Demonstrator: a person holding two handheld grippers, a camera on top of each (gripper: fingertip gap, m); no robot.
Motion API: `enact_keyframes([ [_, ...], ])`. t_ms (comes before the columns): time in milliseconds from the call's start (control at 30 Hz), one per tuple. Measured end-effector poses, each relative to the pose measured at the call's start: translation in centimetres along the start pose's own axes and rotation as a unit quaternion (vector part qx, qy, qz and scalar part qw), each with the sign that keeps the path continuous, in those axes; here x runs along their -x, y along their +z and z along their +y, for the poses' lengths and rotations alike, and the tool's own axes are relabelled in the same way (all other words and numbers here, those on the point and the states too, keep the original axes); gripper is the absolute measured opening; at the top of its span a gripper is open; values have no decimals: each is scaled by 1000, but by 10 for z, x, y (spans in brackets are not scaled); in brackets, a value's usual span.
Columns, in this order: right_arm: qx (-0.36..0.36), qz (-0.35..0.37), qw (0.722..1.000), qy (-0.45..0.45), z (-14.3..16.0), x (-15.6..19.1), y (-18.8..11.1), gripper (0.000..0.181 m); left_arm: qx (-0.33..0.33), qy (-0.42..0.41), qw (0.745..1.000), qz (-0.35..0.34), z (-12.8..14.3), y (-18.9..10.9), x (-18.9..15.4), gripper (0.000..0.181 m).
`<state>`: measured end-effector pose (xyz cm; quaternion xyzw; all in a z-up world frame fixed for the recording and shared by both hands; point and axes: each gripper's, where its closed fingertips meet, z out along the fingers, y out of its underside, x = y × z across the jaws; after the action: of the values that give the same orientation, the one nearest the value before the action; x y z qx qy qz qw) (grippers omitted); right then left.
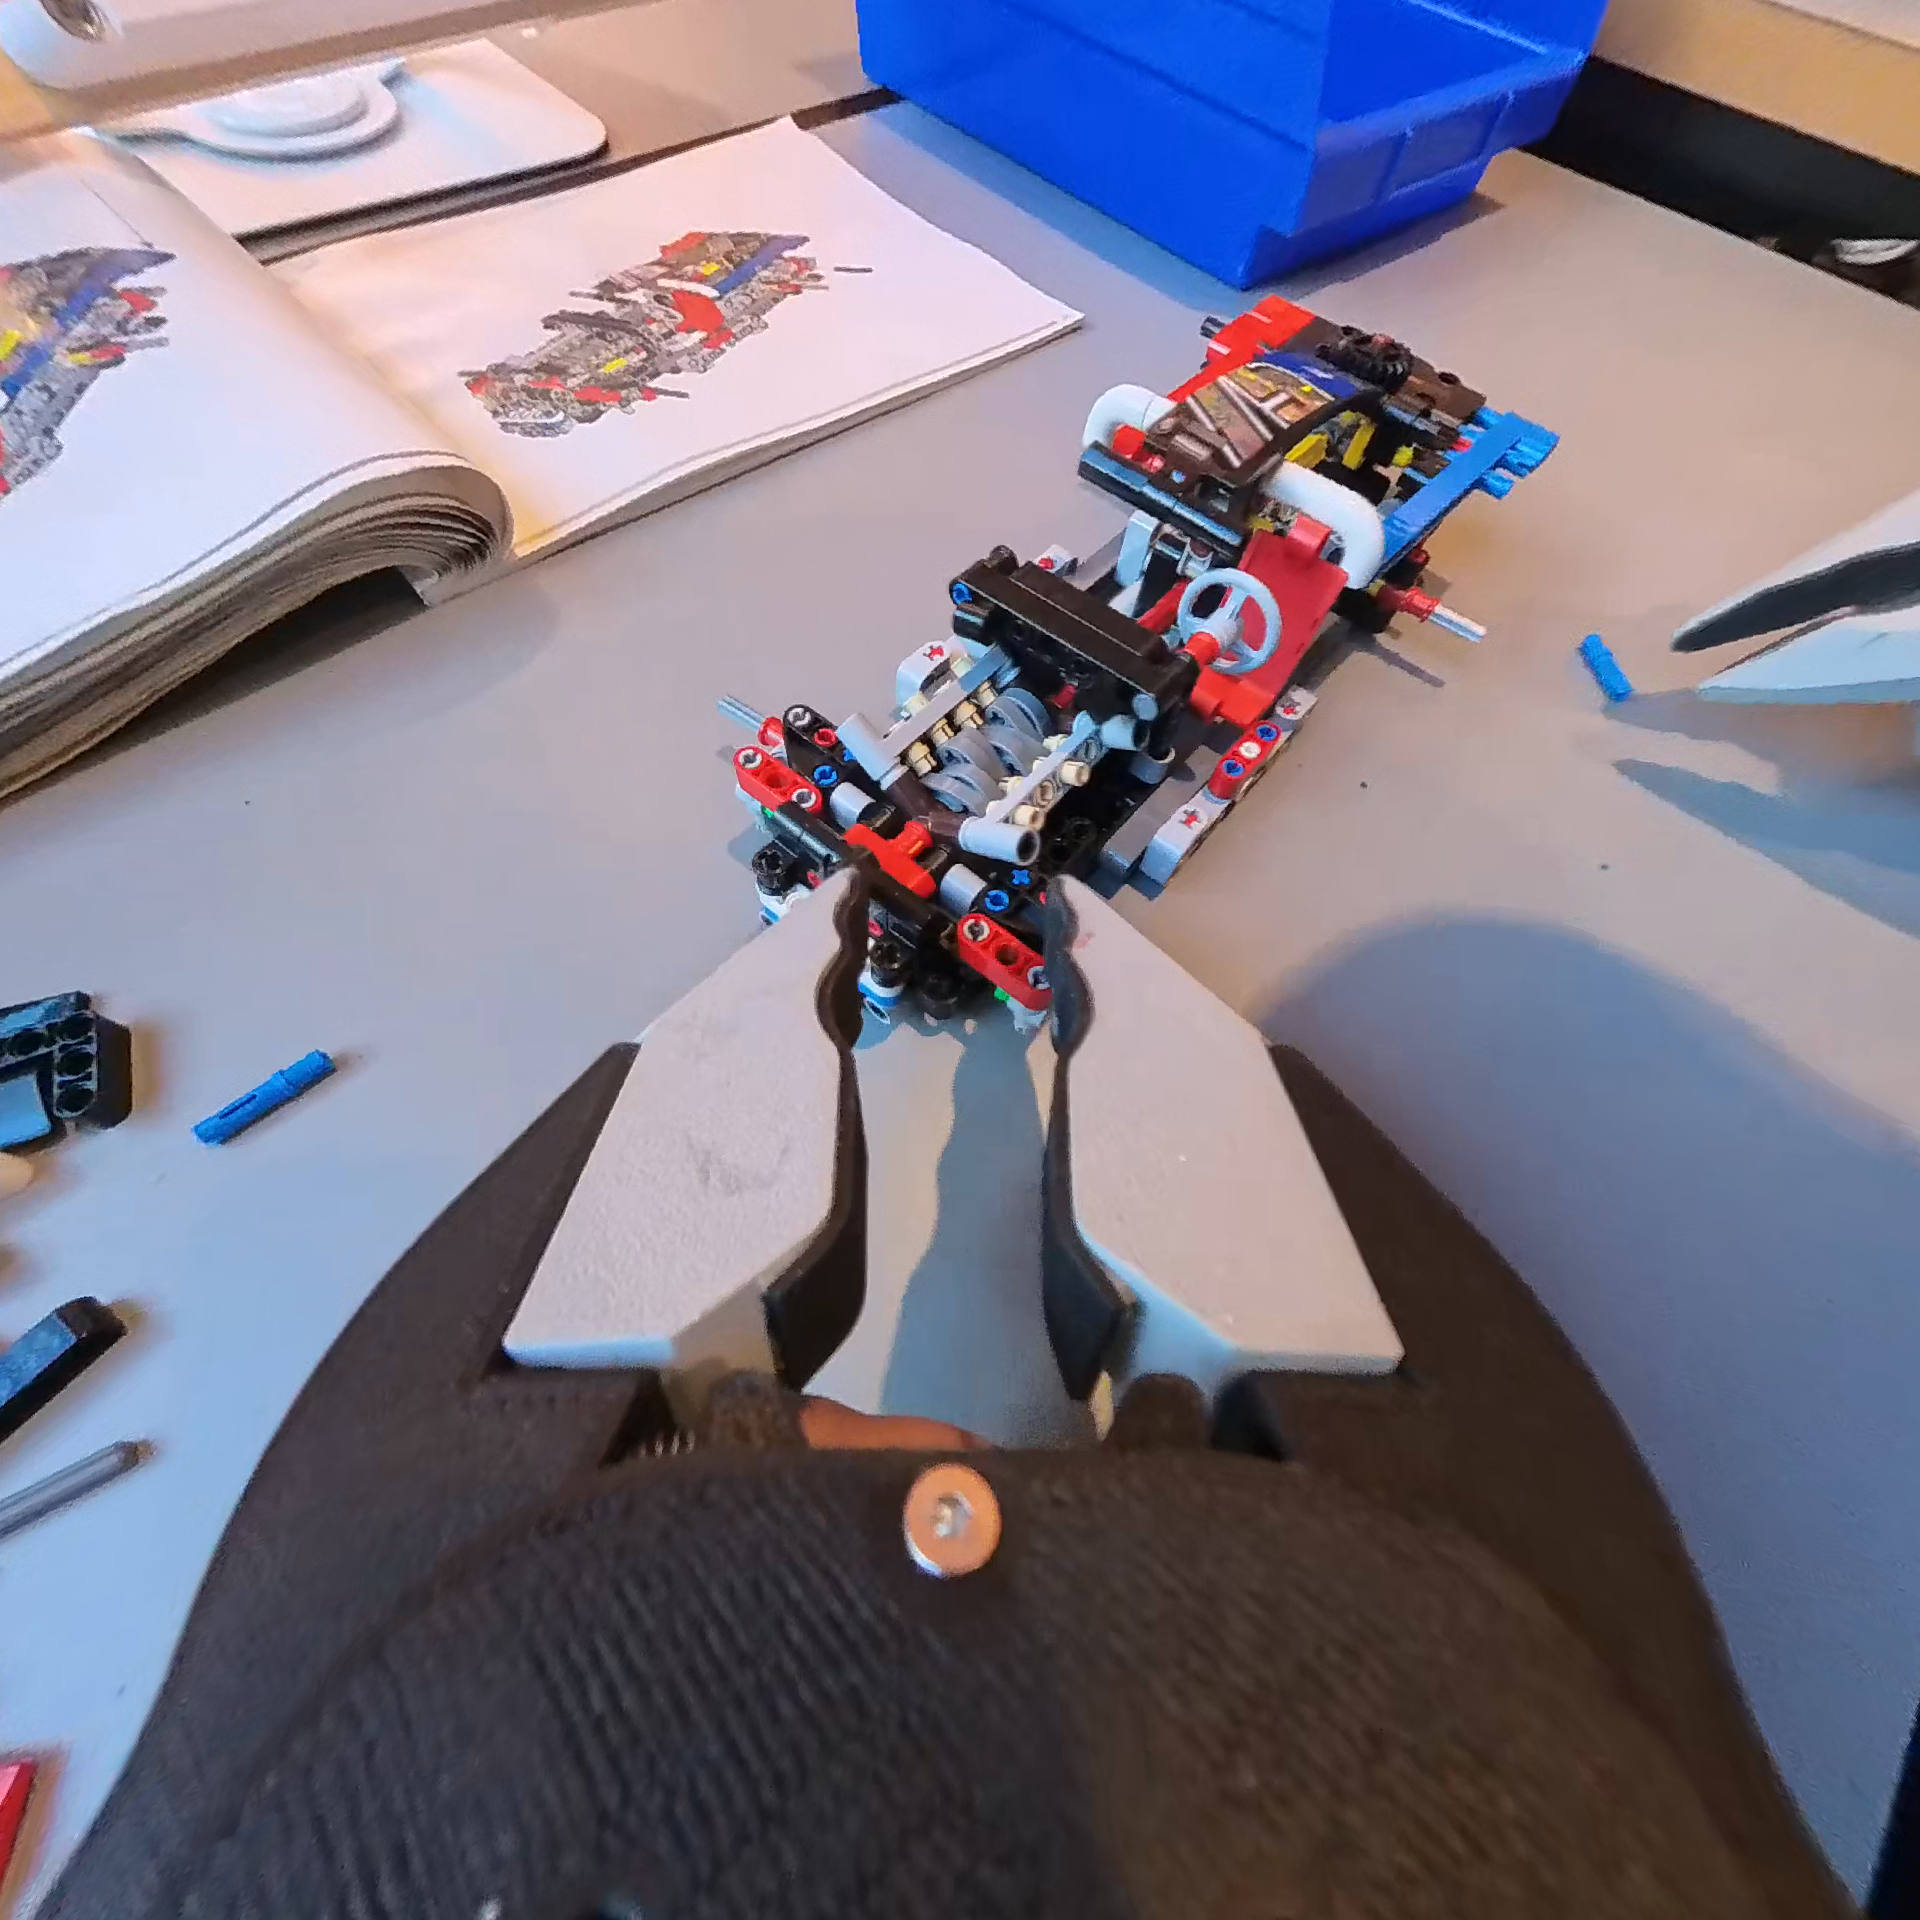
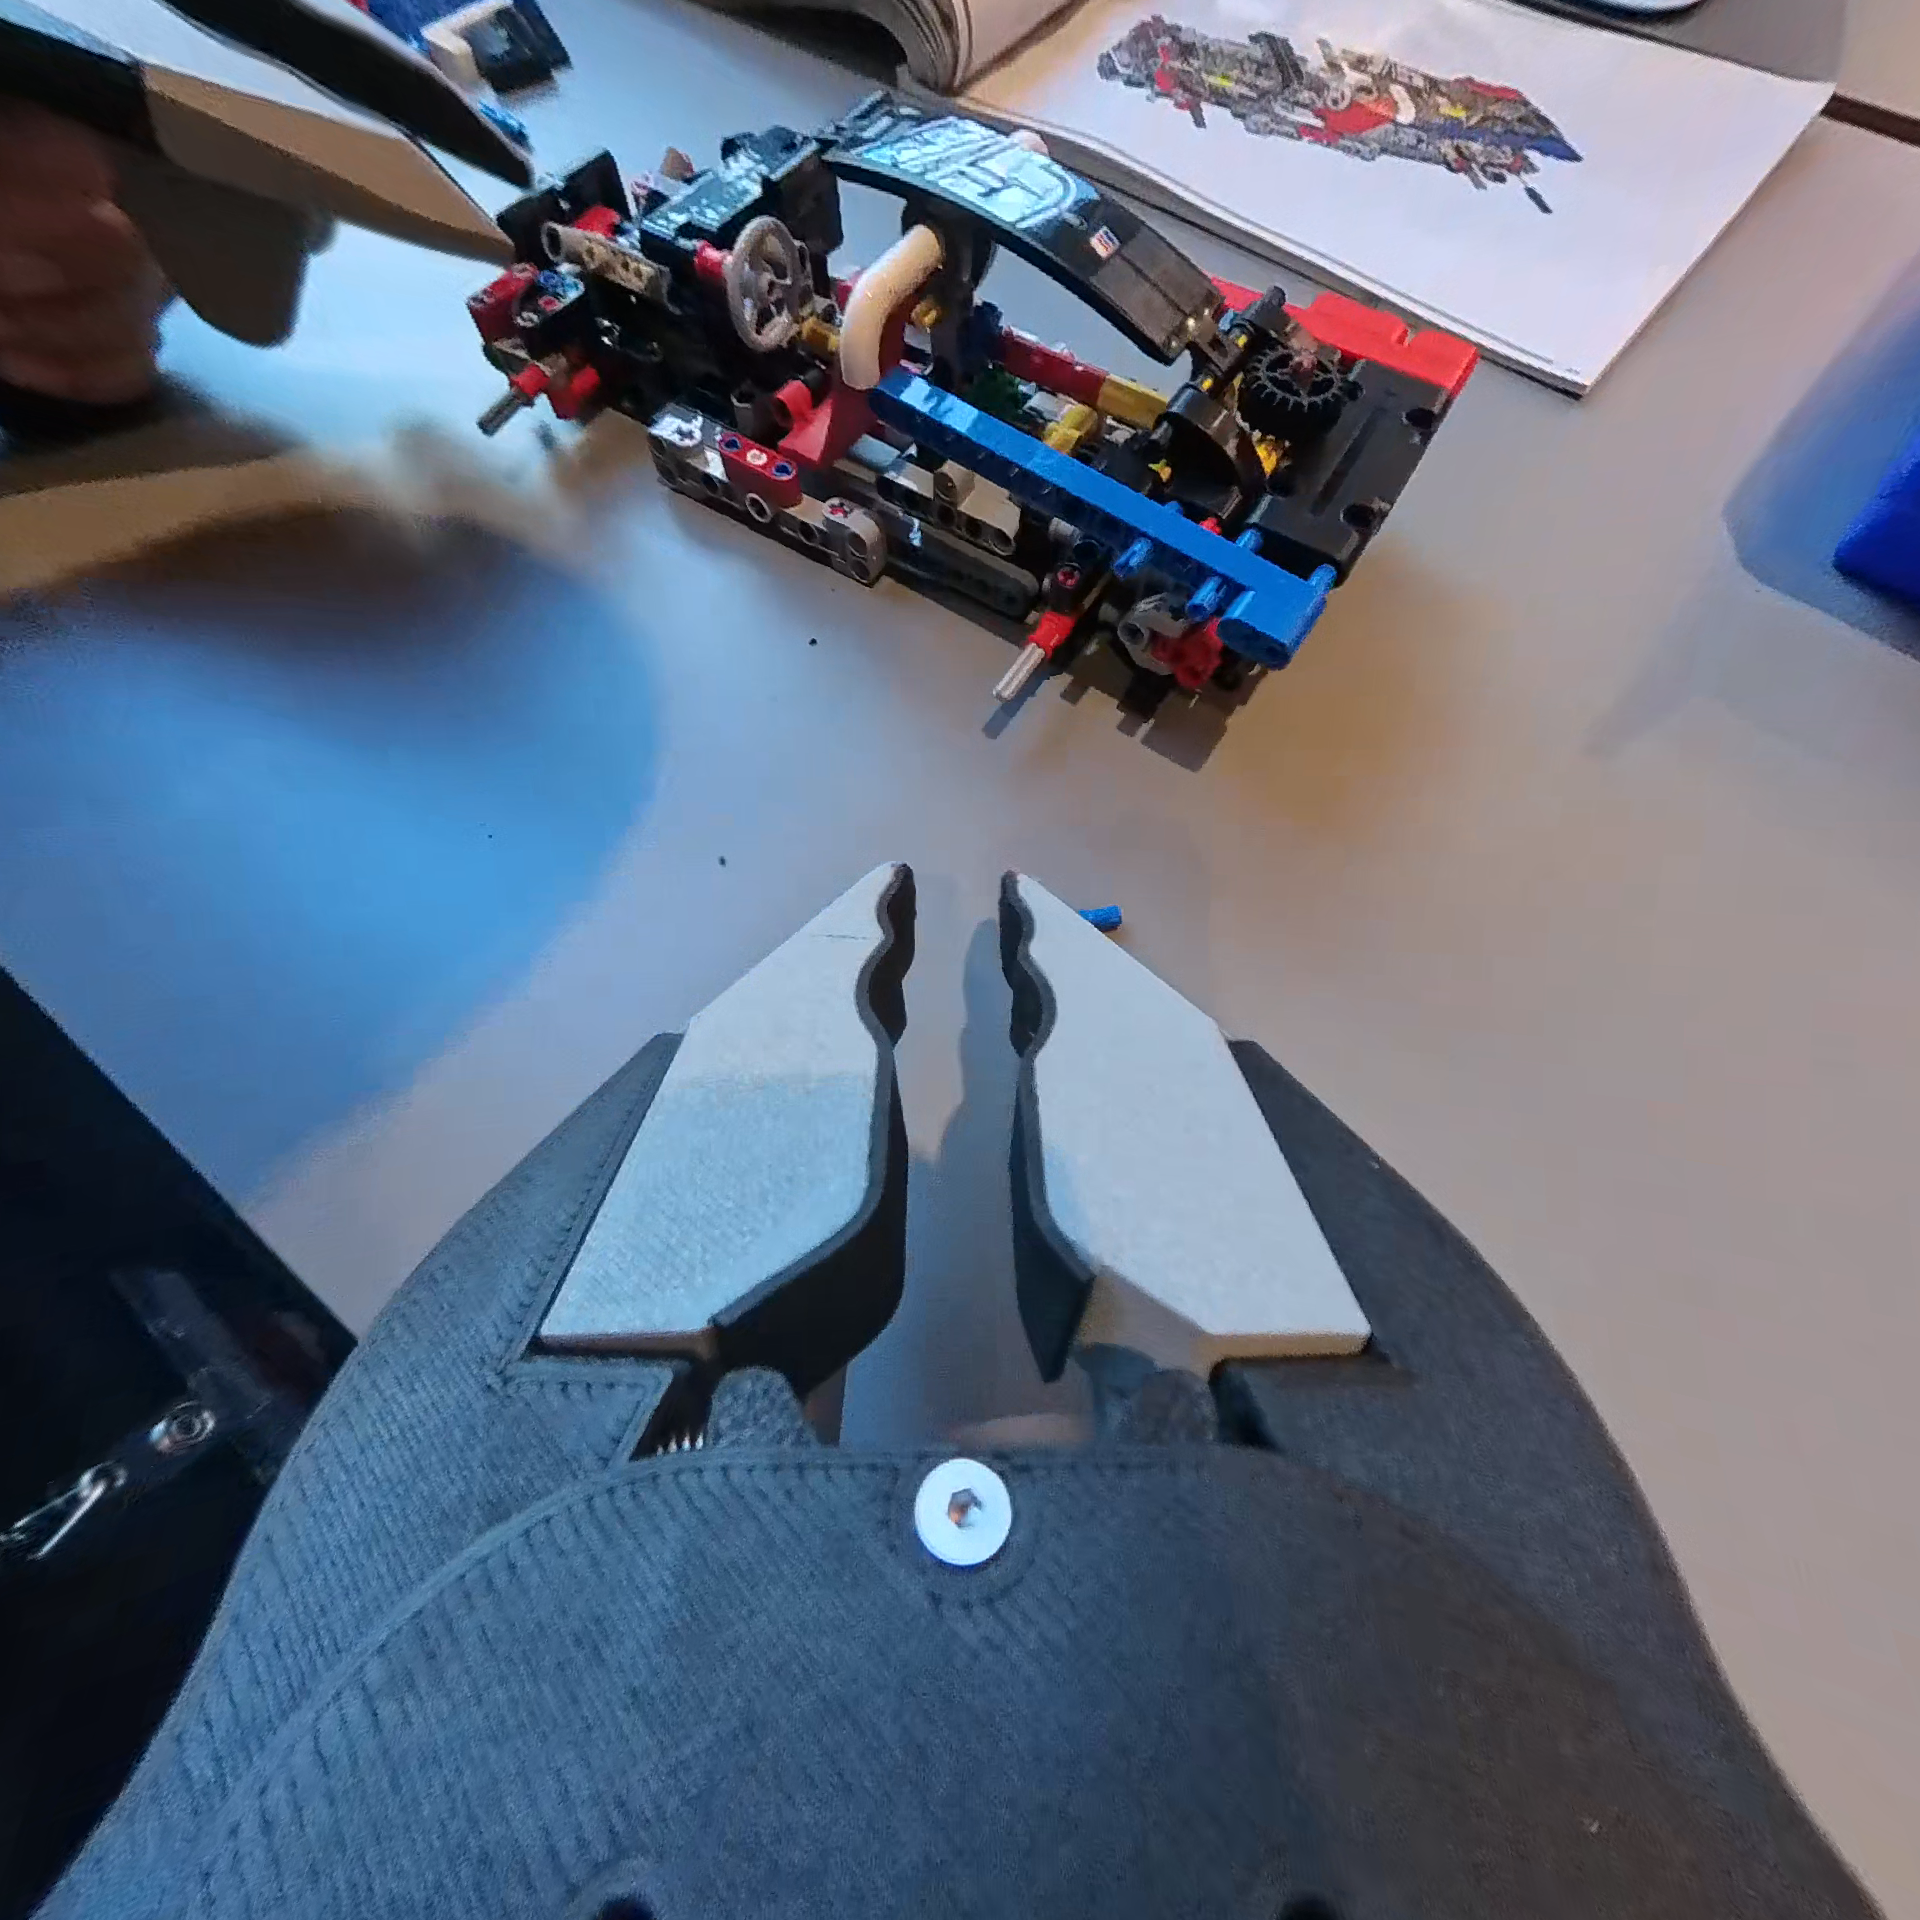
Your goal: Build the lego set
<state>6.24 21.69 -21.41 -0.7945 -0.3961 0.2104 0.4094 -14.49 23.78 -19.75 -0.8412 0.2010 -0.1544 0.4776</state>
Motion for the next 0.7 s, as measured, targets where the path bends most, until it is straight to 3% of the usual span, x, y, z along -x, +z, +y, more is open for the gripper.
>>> enact_keyframes([
  [400, 40, -12, 999, 24, 7, -16, 13, 15, -17, -10, 1000, -1, -3, -5, 2, 29],
  [700, -6, -28, 999, 42, -6, -31, 7, 14, -38, -56, 997, 30, -7, -10, 4, 29],
])
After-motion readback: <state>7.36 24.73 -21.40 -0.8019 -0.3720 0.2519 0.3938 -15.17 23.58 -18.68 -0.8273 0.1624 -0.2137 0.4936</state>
